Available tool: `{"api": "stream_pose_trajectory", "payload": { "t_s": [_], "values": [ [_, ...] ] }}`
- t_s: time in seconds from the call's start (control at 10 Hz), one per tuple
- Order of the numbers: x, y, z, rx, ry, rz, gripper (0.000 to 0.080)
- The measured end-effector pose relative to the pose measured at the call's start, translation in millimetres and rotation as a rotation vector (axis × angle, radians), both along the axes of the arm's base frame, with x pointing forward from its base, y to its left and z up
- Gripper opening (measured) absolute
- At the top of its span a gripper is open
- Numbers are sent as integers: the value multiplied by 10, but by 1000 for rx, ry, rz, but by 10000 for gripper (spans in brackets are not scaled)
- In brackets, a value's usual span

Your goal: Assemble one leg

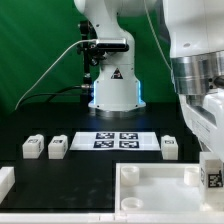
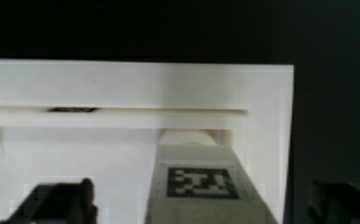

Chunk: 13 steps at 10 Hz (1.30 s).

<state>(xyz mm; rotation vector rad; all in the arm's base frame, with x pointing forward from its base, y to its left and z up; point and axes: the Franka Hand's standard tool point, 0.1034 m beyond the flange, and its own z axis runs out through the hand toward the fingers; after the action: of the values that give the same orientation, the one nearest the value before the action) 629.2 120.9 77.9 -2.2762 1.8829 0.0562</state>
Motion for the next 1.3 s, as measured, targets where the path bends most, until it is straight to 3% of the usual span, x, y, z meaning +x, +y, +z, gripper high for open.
{"api": "stream_pose_trajectory", "payload": {
  "t_s": [0.2,0.4,0.6,0.7,0.9,1.2,1.3],
  "values": [
    [16,-58,13,-51,-64,383,648],
    [15,-62,11,-65,-88,536,648],
    [11,-77,32,-127,-99,891,648],
    [72,-57,94,-197,-115,1142,551],
    [59,-64,75,-181,-105,1039,287],
    [50,-80,63,-143,-51,591,292],
    [60,-110,52,-116,-7,330,292]
  ]
}}
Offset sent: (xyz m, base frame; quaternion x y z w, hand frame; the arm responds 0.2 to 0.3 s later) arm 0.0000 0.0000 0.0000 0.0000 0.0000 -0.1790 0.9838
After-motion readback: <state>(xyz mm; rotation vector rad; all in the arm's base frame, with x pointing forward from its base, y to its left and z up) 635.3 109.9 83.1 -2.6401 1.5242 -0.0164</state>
